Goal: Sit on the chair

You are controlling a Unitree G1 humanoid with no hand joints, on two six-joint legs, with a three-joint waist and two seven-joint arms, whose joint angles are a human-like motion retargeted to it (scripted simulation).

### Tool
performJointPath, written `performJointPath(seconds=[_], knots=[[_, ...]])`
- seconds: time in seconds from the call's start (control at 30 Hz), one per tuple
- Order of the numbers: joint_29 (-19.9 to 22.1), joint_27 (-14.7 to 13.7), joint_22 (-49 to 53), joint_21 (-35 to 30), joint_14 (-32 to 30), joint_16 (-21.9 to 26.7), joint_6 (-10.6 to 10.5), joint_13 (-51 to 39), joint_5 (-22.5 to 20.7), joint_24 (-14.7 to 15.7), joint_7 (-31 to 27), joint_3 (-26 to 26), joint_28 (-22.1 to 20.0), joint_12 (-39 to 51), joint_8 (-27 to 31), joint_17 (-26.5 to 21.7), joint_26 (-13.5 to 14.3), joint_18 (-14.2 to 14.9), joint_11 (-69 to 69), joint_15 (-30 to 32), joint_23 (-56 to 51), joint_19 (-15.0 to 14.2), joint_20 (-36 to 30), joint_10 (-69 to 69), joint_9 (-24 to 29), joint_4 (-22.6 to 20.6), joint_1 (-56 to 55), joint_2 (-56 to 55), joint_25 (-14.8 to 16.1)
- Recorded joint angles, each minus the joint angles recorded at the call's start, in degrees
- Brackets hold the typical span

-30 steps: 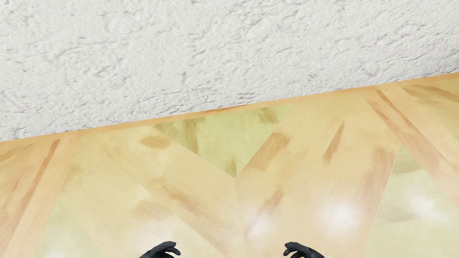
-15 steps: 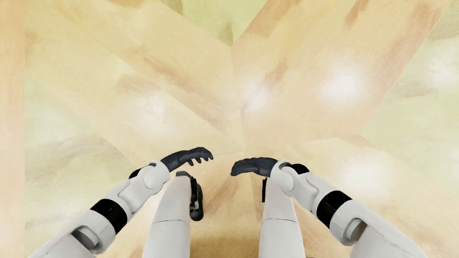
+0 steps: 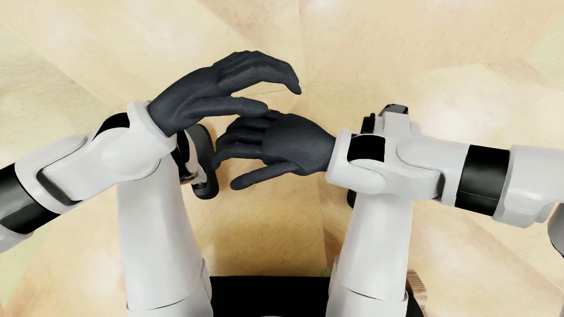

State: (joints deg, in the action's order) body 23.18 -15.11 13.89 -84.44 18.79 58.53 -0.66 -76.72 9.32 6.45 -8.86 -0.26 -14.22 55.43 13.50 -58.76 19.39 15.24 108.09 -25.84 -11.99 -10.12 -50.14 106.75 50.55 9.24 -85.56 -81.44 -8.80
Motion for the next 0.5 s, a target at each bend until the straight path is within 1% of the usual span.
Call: performJointPath(seconds=[0.07,0.13,0.2,0.23,0.3,0.33,0.4,0.43,0.47,0.5], knots=[[2.3,-0.31,3.43,1.43,-0.61,1.49,0.16,1.28,-0.31,0.17,-0.89,0.09,-1.83,-2.17,0.63,-2.34,0.77,0.0,3.26,0.87,-2.54,-0.29,2.43,3.44,0.88,0.14,-2.41,-2.18,-0.35],[2.91,-0.18,4.63,4.02,-1.51,1.79,0.22,4.04,-0.45,-0.04,-1.46,0.03,-2.51,-4.99,1.19,-3.22,1.02,0.01,5.68,2.21,-3.24,-0.63,4.96,6.0,0.98,0.27,-3.23,-2.99,-0.79],[1.64,0.13,3.0,8.85,-5.07,0.14,0.14,9.15,-0.04,-0.98,-1.09,-0.1,-1.57,-8.33,1.26,-2.58,0.4,-0.44,5.98,3.66,-1.29,-0.59,7.34,5.63,0.59,0.18,-1.21,-1.18,-1.77],[-0.16,0.28,1.18,12.45,-6.05,-1.45,0.25,13.29,0.07,-1.91,-0.82,-0.05,-0.04,-10.64,1.15,-1.63,-0.12,-0.61,5.38,4.71,0.5,-0.47,8.64,4.96,-0.06,0.15,0.45,0.34,-2.38],[-4.67,0.82,-3.61,18.96,-7.06,-5.78,0.35,20.17,0.06,-4.24,-0.5,0.02,4.08,-14.78,1.1,1.59,-1.73,-0.85,5.1,6.09,4.79,0.13,12.09,4.47,-1.86,0.03,3.5,2.98,-3.88],[-7.73,0.95,-6.23,22.42,-7.22,-8.44,0.13,23.73,0.01,-5.68,-0.35,0.04,6.36,-17.66,1.04,3.69,-2.47,-1.28,5.45,6.18,7.4,0.55,14.46,4.84,-2.91,-0.09,5.32,4.92,-4.93],[-13.0,0.93,-12.95,30.97,-7.24,-15.59,-0.44,32.11,0.29,-9.31,0.03,0.04,8.83,-24.17,0.73,9.6,-3.23,-2.13,5.96,5.8,14.51,1.08,19.71,5.33,-5.28,-0.28,9.54,9.55,-7.38],[-15.09,0.62,-16.49,35.86,-7.28,-19.53,-0.49,36.68,0.45,-11.14,0.12,0.03,9.01,-27.58,0.47,12.99,-3.29,-2.26,5.99,5.65,18.34,1.31,22.54,5.3,-6.69,-0.27,11.41,11.56,-8.64],[-15.3,1.24,-19.87,40.69,-7.45,-23.09,-0.53,41.23,0.71,-11.68,0.24,0.01,7.76,-30.83,0.24,16.11,-3.74,-2.51,5.91,5.61,21.83,1.44,25.33,5.14,-8.1,-0.45,12.92,13.19,-9.06],[-12.98,2.19,-23.42,45.31,-7.56,-26.27,-0.36,45.55,0.72,-10.83,0.33,0.01,5.53,-33.62,0.05,19.07,-3.92,-2.66,5.69,5.72,25.07,1.56,28.13,4.82,-9.28,-0.52,14.24,14.45,-8.47]])
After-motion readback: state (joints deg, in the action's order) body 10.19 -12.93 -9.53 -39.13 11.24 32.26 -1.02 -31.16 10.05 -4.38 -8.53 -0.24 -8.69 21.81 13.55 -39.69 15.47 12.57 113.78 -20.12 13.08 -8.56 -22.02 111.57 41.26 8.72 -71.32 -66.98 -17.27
